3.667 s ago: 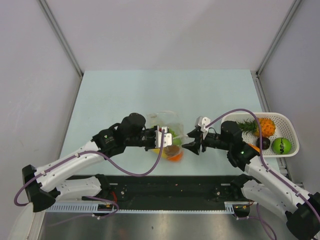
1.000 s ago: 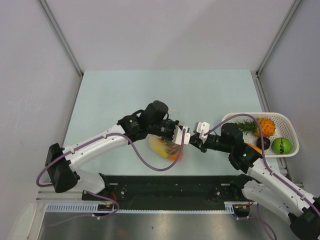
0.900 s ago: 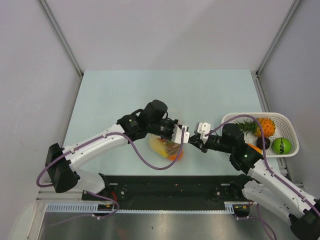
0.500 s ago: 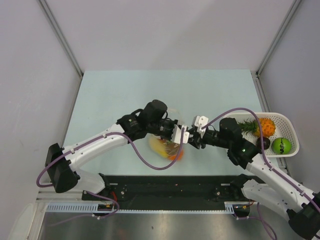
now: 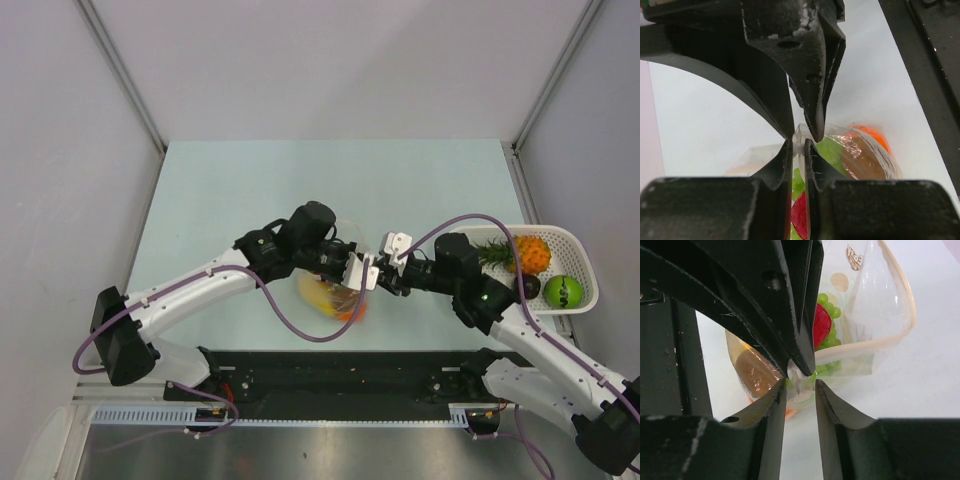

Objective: Place the food in the zip-top bag and seal the zipper
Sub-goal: Zip the zipper food storage bag at the center of the board, then place the zipper food storage bag at the center of the board.

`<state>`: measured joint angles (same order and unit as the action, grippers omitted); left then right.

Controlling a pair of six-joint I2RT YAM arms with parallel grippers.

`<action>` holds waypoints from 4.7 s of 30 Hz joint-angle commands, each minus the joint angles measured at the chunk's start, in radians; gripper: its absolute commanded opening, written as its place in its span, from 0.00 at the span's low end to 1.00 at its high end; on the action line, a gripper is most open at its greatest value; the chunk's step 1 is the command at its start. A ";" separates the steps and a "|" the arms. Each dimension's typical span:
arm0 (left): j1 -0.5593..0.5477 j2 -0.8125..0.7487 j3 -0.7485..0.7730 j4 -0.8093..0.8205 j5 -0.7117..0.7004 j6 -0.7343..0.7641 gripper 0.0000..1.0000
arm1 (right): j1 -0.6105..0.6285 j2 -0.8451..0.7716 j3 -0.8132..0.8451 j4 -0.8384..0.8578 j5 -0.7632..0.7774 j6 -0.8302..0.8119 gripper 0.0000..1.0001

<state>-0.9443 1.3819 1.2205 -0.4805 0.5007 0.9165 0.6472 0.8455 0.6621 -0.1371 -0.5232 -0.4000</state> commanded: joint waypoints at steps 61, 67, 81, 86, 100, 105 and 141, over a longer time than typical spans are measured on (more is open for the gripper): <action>0.090 0.025 0.079 -0.096 -0.025 0.101 0.00 | 0.005 -0.232 -0.082 0.097 0.055 -0.011 0.00; 0.159 0.002 0.082 -0.138 -0.053 0.142 0.00 | -0.004 -0.259 -0.093 0.062 0.072 -0.023 0.00; 0.341 -0.132 -0.008 -0.218 -0.146 0.168 0.01 | -0.190 -0.329 -0.110 -0.013 0.049 -0.033 0.00; 0.407 -0.191 -0.055 -0.214 -0.175 0.166 0.01 | -0.242 -0.345 -0.117 -0.030 0.019 -0.048 0.00; 0.476 -0.349 -0.049 -0.251 -0.162 0.026 0.00 | -0.273 -0.260 -0.030 -0.002 -0.063 0.007 0.00; 0.476 -0.392 -0.001 -0.303 -0.155 -0.062 0.00 | -0.219 -0.212 0.031 -0.002 -0.072 0.072 0.00; 0.668 0.036 0.214 -0.026 -0.265 -0.602 1.00 | -0.428 0.680 0.648 0.050 -0.038 0.242 1.00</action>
<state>-0.2985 1.5761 1.3586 -0.4595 0.1951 0.4343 0.2718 1.6714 1.2671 -0.0406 -0.5343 -0.2253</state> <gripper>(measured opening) 0.987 0.993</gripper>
